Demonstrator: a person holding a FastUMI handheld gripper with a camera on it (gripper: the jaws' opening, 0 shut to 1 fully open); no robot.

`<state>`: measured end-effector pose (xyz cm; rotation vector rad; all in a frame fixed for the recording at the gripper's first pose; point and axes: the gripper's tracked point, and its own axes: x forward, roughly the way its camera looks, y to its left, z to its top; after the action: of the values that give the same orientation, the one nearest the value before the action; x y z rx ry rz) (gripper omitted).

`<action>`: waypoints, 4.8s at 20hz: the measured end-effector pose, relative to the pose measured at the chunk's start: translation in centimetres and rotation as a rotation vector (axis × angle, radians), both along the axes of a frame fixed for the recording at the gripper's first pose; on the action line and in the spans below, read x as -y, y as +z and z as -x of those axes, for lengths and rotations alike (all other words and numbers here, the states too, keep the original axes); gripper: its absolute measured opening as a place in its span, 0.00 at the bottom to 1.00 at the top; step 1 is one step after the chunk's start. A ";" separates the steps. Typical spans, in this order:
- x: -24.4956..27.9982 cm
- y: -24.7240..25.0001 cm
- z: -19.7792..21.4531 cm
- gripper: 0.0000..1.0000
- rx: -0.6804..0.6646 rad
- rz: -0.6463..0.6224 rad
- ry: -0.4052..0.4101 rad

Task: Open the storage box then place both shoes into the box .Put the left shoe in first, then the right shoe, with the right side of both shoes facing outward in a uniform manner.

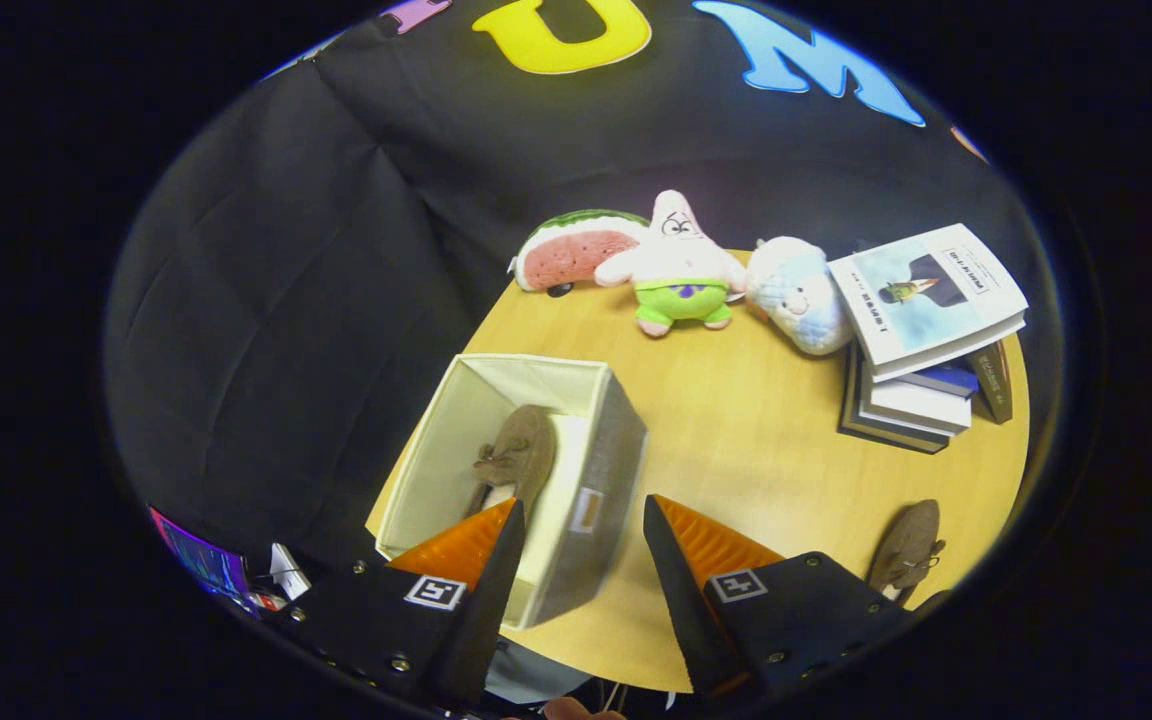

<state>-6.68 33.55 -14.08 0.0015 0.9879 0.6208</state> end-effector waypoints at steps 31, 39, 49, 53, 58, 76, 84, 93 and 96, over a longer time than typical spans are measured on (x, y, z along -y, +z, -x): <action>36.2 -15.3 1.8 0.73 -0.020 0.255 -0.259; 35.7 -19.0 -1.4 0.20 -0.124 0.263 -0.233; 34.5 -16.2 -1.1 0.05 -0.122 0.176 -0.371; 31.9 -13.4 -0.8 0.05 -0.109 0.139 -0.394; 28.1 -9.2 -0.7 0.05 -0.053 0.111 -0.396; 7.5 0.8 -0.9 0.05 0.052 0.014 -0.195; -2.8 0.9 -0.2 0.05 0.005 -0.001 -0.123; -9.0 -4.6 0.1 0.05 -0.098 0.090 -0.134; -9.7 -7.7 0.1 0.05 -0.144 0.163 -0.174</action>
<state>-6.83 43.29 -21.77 -0.0124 1.1619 0.3829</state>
